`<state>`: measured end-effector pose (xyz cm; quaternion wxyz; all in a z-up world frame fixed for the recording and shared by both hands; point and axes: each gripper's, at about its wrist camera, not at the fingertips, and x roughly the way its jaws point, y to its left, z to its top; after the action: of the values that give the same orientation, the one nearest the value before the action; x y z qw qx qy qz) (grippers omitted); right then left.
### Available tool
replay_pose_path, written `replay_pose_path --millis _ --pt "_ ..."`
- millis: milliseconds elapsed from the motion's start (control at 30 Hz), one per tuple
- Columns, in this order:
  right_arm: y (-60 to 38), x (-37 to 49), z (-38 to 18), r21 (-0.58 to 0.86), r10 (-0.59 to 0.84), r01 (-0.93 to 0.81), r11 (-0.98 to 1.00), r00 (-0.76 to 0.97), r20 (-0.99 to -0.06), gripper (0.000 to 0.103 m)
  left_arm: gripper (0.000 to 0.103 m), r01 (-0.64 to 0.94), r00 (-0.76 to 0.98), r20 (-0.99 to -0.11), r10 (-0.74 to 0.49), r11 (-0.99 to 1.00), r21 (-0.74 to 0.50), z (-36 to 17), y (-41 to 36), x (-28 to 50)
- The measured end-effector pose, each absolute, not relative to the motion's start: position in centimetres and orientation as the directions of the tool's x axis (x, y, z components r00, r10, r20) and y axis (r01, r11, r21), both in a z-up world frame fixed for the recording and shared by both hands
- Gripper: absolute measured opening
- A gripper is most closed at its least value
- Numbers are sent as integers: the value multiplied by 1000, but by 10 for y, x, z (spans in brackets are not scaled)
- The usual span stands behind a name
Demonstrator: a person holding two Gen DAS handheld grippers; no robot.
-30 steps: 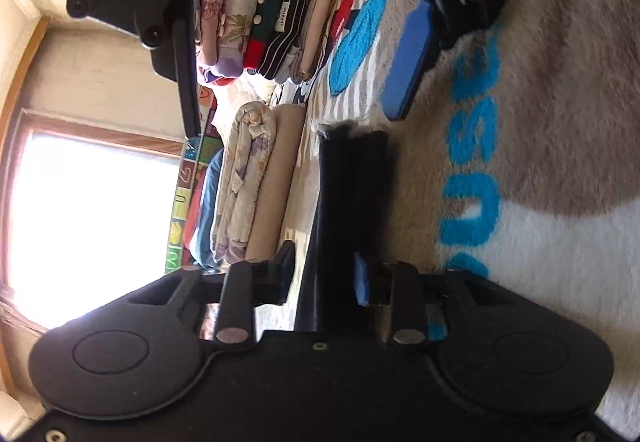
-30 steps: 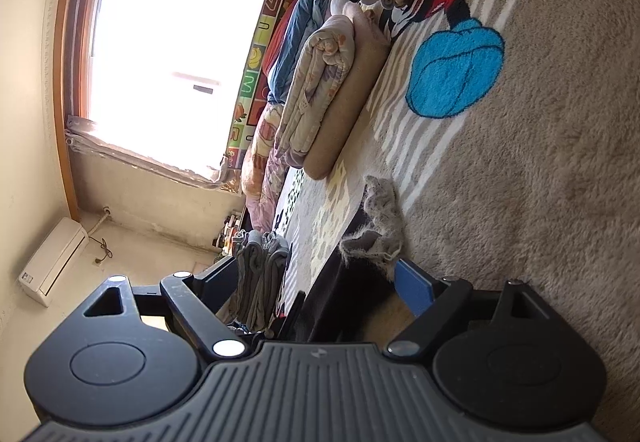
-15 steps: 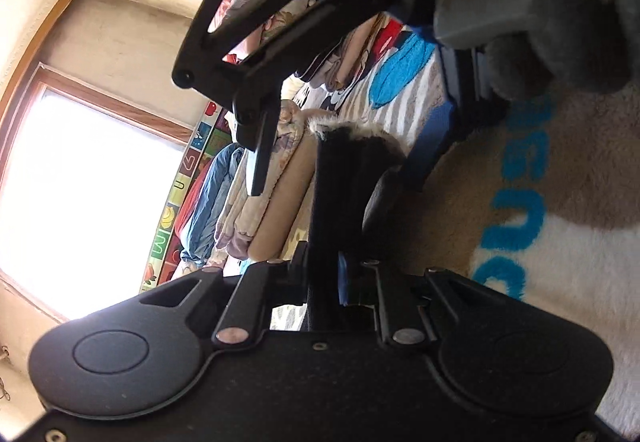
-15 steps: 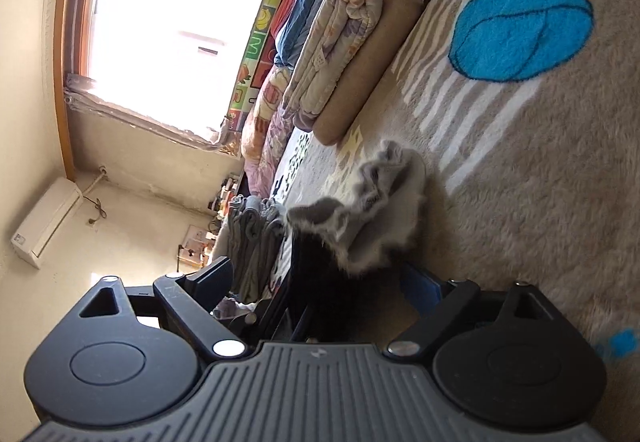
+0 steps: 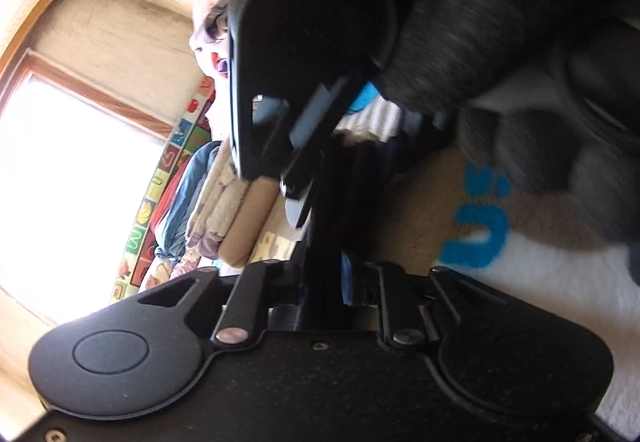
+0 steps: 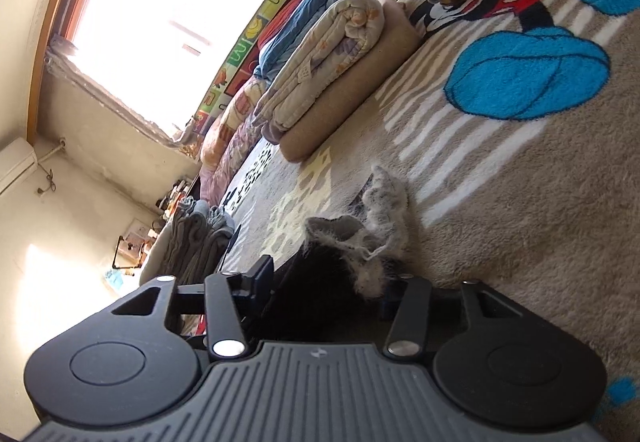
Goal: Fold clothes
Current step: 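Lift the black trousers off the bed with both tools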
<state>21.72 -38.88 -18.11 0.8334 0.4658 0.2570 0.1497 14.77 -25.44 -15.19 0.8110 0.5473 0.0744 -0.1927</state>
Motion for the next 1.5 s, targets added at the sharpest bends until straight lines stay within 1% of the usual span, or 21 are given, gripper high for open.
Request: replay_pose_path --millis 67,200,400,467,500,533,600,700,733,767,867,933,1067,1167,1233,1267,1300,1333,1367,1433,1500 --pt "-392 217 -185 869 480 7 495 832 -279 26 36 390 916 -327 -234 318 864 -153 -252 143" --pt "-396 216 -191 890 466 27 455 844 -264 20 55 391 917 -328 -225 360 847 -142 -235 133" --pt "-396 214 -189 913 475 6 407 852 -218 18 55 448 893 -384 -233 536 716 -105 -171 130" --pt "-395 213 -185 911 475 -7 412 855 -209 18 51 439 889 -403 -218 653 617 -89 -143 138" --pt "-394 213 -183 908 474 -13 418 857 -205 18 45 422 890 -411 -197 697 580 -85 -133 144" --pt "-393 213 -182 905 472 -20 424 858 -202 18 36 402 893 -416 -172 722 564 -86 -123 140" --pt "-390 213 -177 891 463 -37 453 863 -200 18 29 376 897 -419 -138 736 563 -99 -107 134" --pt "-388 213 -174 879 455 -58 474 871 -188 18 29 424 855 -500 -135 737 527 -127 -88 162" --pt "-387 213 -173 878 454 -64 474 872 -181 18 27 427 853 -503 -138 738 522 -139 -84 166" --pt "-386 214 -170 875 455 -75 478 874 -174 18 25 417 865 -481 -147 744 522 -148 -76 156" --pt "-381 216 -162 859 456 -109 500 876 -154 18 25 411 858 -484 -170 794 449 -130 -72 157" --pt "-379 216 -158 848 449 -117 516 881 -151 18 25 399 868 -454 -200 825 400 -115 -67 157" --pt "-380 218 -157 844 436 -111 524 887 -154 18 25 456 792 -546 -273 859 232 -125 -62 172" --pt "-379 220 -158 841 429 -108 531 889 -157 18 27 446 782 -558 -279 875 187 -125 -61 171" --pt "-378 220 -158 839 426 -114 531 892 -149 18 32 405 815 -510 -276 900 161 -114 -60 167" --pt "-378 220 -158 839 425 -117 531 894 -144 18 37 400 809 -512 -287 908 124 -114 -59 169" --pt "-378 219 -157 839 425 -121 530 894 -139 18 51 409 780 -546 -307 910 72 -118 -58 174" --pt "-378 219 -156 840 426 -125 529 895 -135 18 56 415 743 -586 -324 910 22 -125 -57 180" --pt "-378 219 -155 839 428 -130 528 894 -130 18 56 414 735 -596 -323 910 16 -128 -58 181" --pt "-376 220 -154 838 436 -143 527 892 -122 18 54 412 780 -538 -318 909 60 -119 -63 173" --pt "-375 221 -150 839 447 -157 520 888 -111 18 55 445 811 -442 -384 895 39 -104 -67 165"
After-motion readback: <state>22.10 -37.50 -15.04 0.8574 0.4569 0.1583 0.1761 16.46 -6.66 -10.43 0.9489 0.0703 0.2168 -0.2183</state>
